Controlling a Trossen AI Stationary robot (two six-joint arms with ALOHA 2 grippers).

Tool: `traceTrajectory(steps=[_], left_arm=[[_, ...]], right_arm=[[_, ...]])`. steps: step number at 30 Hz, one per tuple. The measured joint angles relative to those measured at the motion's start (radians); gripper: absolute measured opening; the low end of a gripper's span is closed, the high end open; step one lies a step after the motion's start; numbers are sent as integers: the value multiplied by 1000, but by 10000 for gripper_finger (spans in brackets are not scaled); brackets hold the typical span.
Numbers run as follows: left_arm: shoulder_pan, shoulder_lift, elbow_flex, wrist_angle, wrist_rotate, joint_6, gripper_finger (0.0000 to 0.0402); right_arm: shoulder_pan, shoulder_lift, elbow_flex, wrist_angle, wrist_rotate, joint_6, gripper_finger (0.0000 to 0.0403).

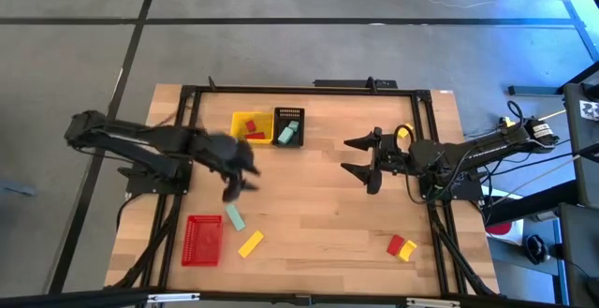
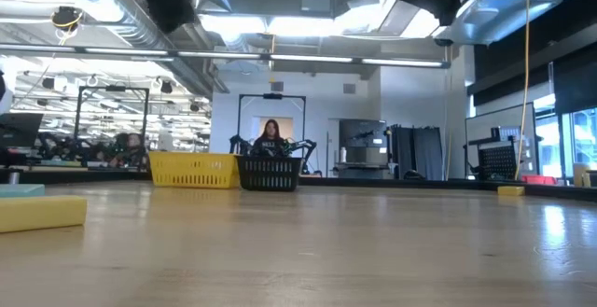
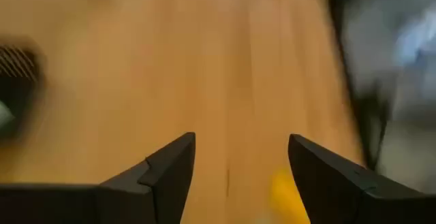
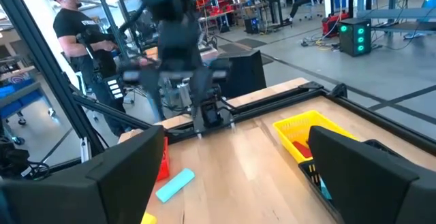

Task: Sort & place blocks by color
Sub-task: Put the blue block into the black basket

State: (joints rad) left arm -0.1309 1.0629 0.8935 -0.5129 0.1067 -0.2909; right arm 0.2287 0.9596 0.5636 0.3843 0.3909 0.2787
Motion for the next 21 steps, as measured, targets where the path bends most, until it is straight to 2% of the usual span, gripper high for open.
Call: traceTrajectory(steps=[5,11,15,21], left_arm=[[-153,174,71,-202,-7,191,228],[-305,334,71,-257,-65,322,228],[-343,425,71,-236,-100,336,228],[-342,525,71,-227,-48,287,228]], right_arm=[[0,0,0,-15,1,3,364],[-1,0,0,-25,1,3,364],[-1,0,0,-30,1,4,364],[-1,0,0,-35,1,4,364]])
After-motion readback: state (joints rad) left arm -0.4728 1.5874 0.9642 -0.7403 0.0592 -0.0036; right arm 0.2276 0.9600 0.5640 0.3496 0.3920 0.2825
